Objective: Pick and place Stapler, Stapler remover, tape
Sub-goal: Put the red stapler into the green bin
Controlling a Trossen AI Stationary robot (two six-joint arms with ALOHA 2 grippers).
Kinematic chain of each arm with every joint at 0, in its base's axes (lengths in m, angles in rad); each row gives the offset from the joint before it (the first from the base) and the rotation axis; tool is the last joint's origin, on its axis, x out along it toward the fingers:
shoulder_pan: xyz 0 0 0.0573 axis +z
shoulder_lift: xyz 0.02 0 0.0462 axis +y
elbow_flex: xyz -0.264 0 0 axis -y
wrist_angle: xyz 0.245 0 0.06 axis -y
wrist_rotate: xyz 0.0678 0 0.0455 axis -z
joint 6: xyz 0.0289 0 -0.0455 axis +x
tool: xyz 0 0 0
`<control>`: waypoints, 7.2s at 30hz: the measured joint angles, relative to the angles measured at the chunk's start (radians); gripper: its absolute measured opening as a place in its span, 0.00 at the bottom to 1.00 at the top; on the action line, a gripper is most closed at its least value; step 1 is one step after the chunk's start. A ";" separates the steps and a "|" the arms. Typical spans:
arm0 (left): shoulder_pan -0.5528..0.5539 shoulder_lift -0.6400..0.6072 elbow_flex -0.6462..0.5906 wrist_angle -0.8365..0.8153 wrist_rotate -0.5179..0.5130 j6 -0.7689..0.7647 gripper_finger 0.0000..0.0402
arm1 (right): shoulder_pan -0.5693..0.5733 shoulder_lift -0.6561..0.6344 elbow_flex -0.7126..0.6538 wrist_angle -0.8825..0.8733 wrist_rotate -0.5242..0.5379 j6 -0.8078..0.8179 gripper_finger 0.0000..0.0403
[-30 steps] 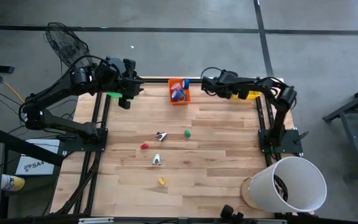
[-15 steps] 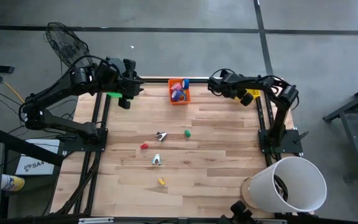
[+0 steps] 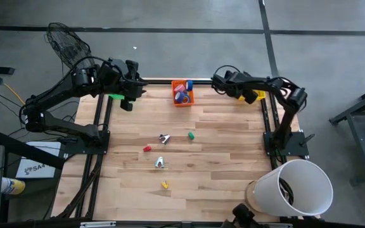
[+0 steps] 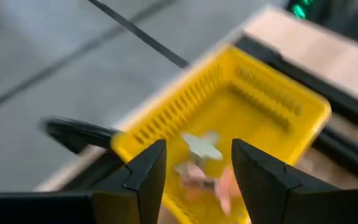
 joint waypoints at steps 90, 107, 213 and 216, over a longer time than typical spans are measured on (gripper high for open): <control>-0.255 0.000 -0.754 0.446 0.165 -1.212 0.43 | 0.598 -0.672 0.043 0.134 -0.399 -1.498 0.42; -0.448 0.000 -0.753 0.342 0.238 -0.904 0.43 | 0.598 -0.671 0.043 0.131 -0.402 -1.482 0.42; 0.309 -0.067 -0.755 0.317 -0.113 -1.181 0.18 | 0.598 -0.671 0.044 0.103 -0.443 -1.521 0.42; 0.406 -0.046 -0.754 0.393 -0.087 -1.158 0.18 | 0.598 -0.671 0.044 0.103 -0.443 -1.509 0.42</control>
